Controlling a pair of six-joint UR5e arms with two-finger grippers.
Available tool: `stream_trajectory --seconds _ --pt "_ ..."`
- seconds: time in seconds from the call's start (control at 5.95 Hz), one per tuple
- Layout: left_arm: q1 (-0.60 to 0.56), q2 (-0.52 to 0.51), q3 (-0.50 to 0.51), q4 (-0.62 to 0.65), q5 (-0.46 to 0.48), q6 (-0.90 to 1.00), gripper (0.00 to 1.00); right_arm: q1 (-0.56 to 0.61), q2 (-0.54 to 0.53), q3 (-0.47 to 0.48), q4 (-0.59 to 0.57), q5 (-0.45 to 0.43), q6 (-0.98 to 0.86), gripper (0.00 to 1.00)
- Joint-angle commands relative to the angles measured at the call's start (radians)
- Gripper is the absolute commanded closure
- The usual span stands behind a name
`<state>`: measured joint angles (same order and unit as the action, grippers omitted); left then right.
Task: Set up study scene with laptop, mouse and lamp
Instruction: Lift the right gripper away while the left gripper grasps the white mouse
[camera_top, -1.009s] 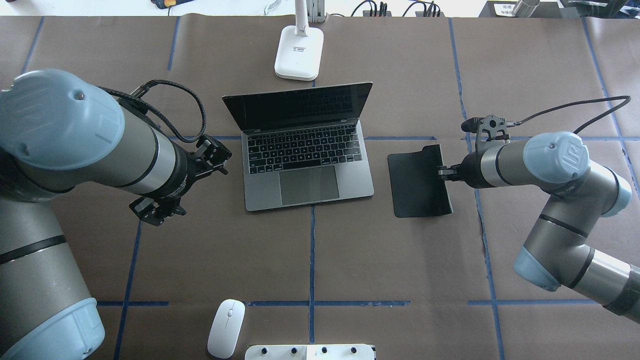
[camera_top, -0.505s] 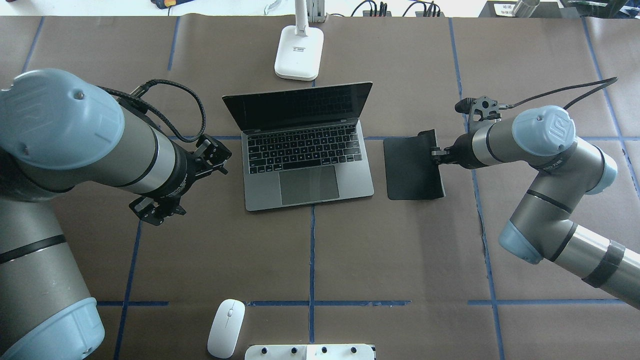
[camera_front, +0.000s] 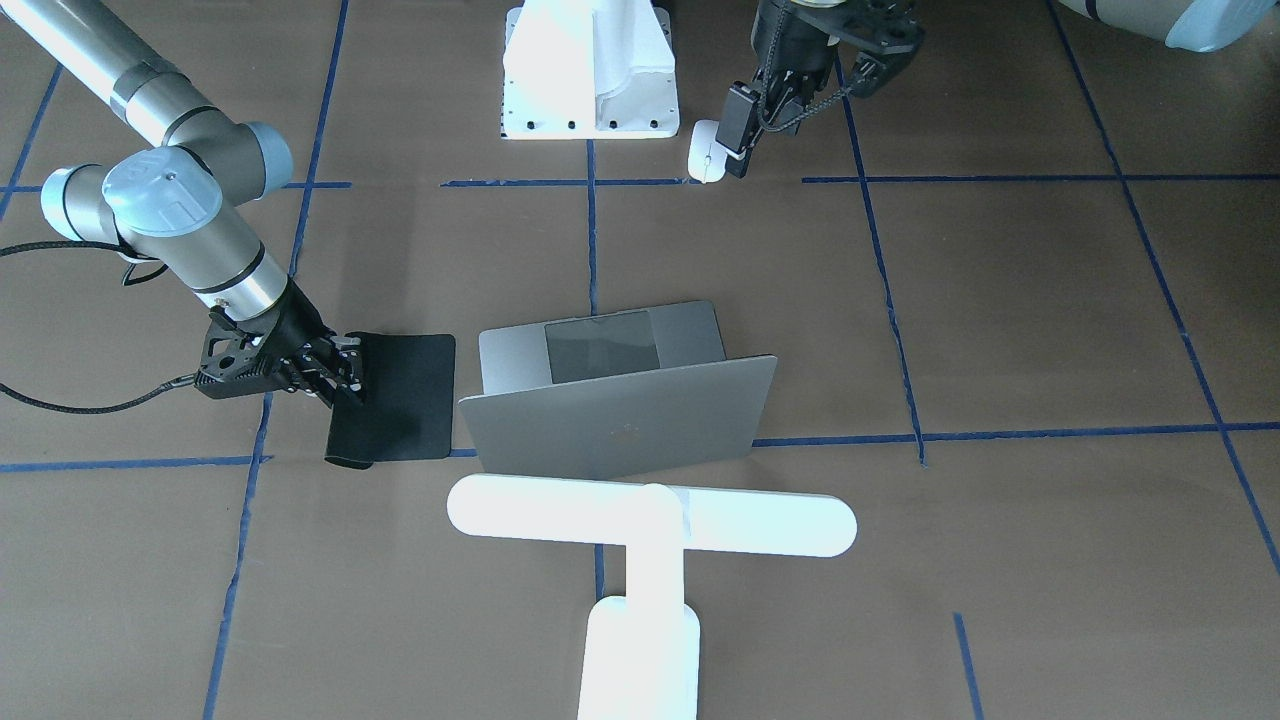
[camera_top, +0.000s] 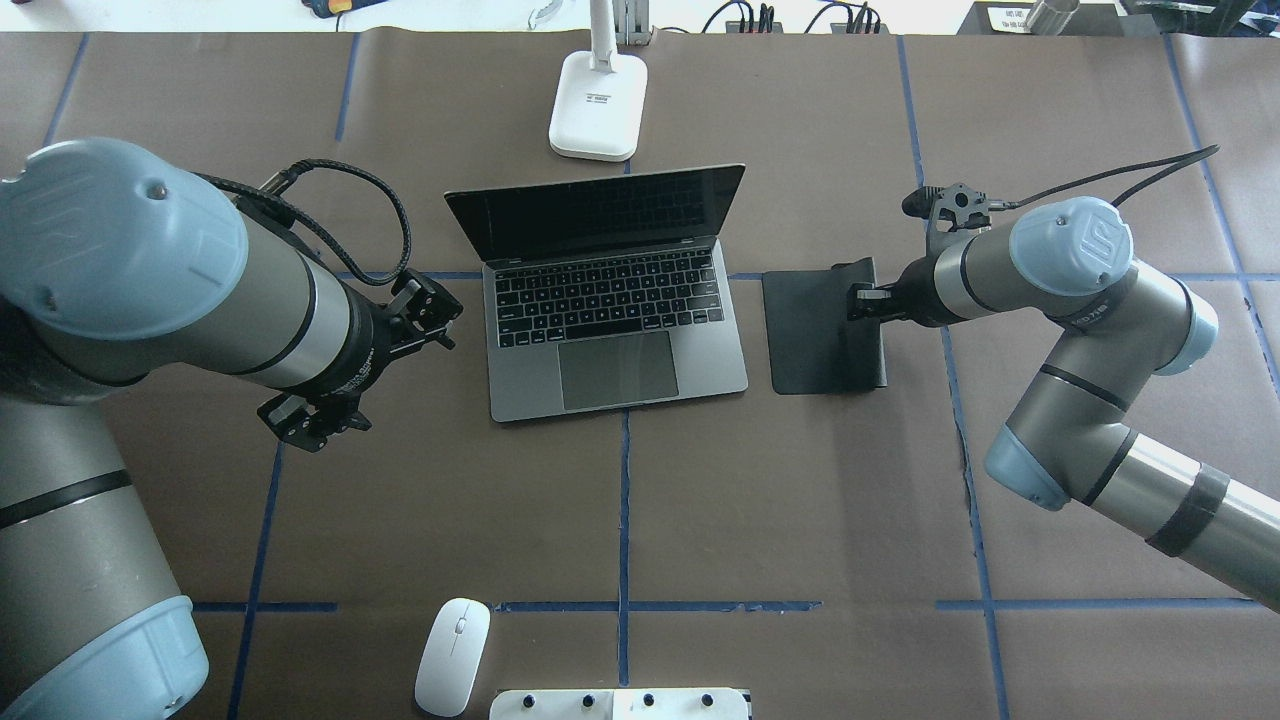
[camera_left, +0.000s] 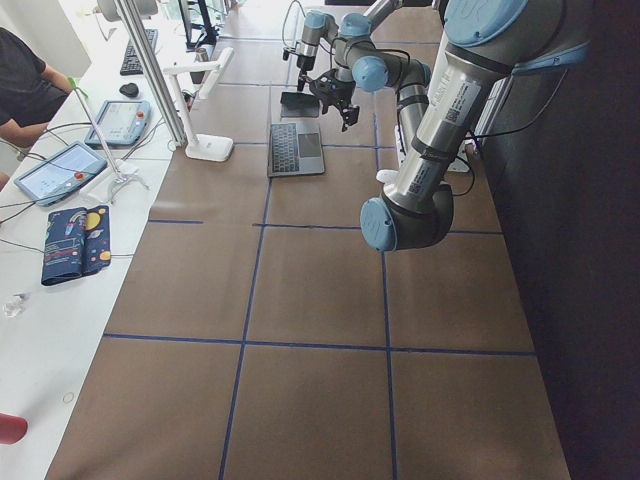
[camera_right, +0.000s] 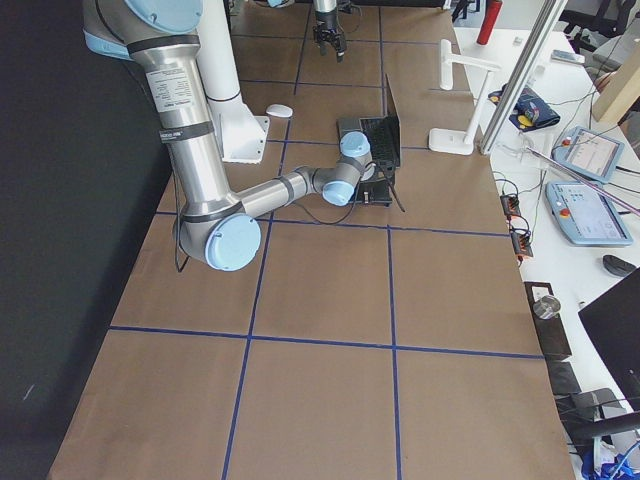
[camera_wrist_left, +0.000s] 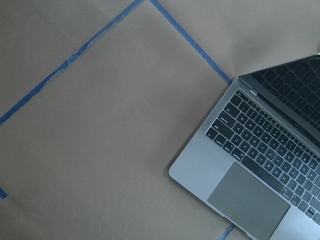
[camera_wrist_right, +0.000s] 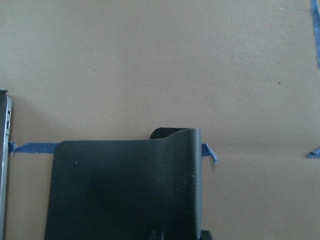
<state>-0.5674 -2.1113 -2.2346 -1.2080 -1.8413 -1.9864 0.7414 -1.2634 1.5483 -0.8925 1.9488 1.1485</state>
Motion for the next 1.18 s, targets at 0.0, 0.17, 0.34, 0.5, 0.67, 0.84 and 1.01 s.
stream_trajectory --seconds 0.0,0.17,0.34,0.5,0.67,0.84,1.01 --pt "0.055 0.007 0.004 -0.004 -0.001 0.039 0.00 0.082 0.053 0.006 -0.090 0.123 -0.007 0.00" --pt "0.090 0.014 0.004 -0.005 -0.004 0.126 0.00 0.123 0.068 0.010 -0.152 0.154 -0.016 0.00" --pt "0.124 0.020 0.003 -0.007 -0.010 0.268 0.00 0.153 0.067 0.021 -0.179 0.166 -0.025 0.00" --pt "0.153 0.054 0.001 -0.016 -0.012 0.423 0.00 0.212 0.062 0.045 -0.239 0.223 -0.083 0.00" --pt "0.206 0.124 0.003 -0.071 -0.010 0.522 0.00 0.255 0.056 0.093 -0.329 0.240 -0.183 0.00" --pt "0.257 0.208 0.019 -0.207 -0.010 0.552 0.00 0.280 0.055 0.152 -0.474 0.240 -0.279 0.00" --pt "0.308 0.278 0.064 -0.343 -0.006 0.545 0.00 0.309 0.053 0.214 -0.608 0.240 -0.376 0.00"
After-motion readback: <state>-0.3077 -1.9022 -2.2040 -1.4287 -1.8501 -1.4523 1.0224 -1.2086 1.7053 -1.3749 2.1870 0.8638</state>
